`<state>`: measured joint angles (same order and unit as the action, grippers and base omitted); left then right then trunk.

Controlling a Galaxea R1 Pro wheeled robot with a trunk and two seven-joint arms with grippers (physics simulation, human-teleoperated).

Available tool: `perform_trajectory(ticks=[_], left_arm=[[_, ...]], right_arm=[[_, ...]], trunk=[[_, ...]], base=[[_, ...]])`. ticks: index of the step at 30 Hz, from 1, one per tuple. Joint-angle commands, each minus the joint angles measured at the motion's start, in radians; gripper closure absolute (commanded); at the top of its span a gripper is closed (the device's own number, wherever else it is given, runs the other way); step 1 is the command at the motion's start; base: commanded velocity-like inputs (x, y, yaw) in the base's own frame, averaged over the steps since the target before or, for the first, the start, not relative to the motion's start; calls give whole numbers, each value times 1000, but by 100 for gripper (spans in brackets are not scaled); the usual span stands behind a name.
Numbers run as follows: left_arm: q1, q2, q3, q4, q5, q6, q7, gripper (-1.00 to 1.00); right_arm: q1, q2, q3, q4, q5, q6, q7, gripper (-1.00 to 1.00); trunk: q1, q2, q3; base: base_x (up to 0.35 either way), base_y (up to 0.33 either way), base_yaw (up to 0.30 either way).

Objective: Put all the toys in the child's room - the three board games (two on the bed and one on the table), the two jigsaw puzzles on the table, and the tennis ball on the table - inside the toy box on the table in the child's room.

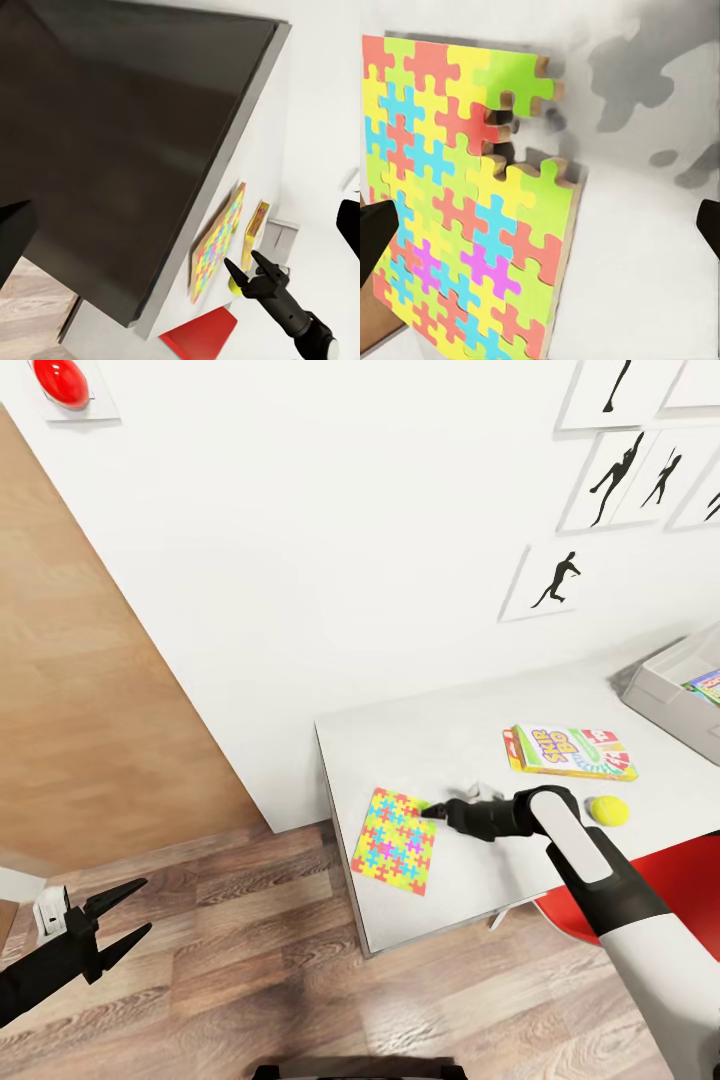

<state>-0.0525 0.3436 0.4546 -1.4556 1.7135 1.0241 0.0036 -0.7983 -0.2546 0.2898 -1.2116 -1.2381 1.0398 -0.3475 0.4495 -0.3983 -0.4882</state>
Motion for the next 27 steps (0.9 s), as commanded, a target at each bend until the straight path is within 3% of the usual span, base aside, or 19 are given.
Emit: perform_trajectory(ticks=[1,27], left_arm=[[0,0,1,0,0,5,0,-100],[-1,0,2,0,0,4,0,-100]], right_arm=[[-1,0,2,2,-10,0,-12,-100],[8,11,15,26,-10,0,-17,-100]], trunk=[[1,-2,-1],[1,-2,-1]], base=[[0,0,0],[0,0,0]])
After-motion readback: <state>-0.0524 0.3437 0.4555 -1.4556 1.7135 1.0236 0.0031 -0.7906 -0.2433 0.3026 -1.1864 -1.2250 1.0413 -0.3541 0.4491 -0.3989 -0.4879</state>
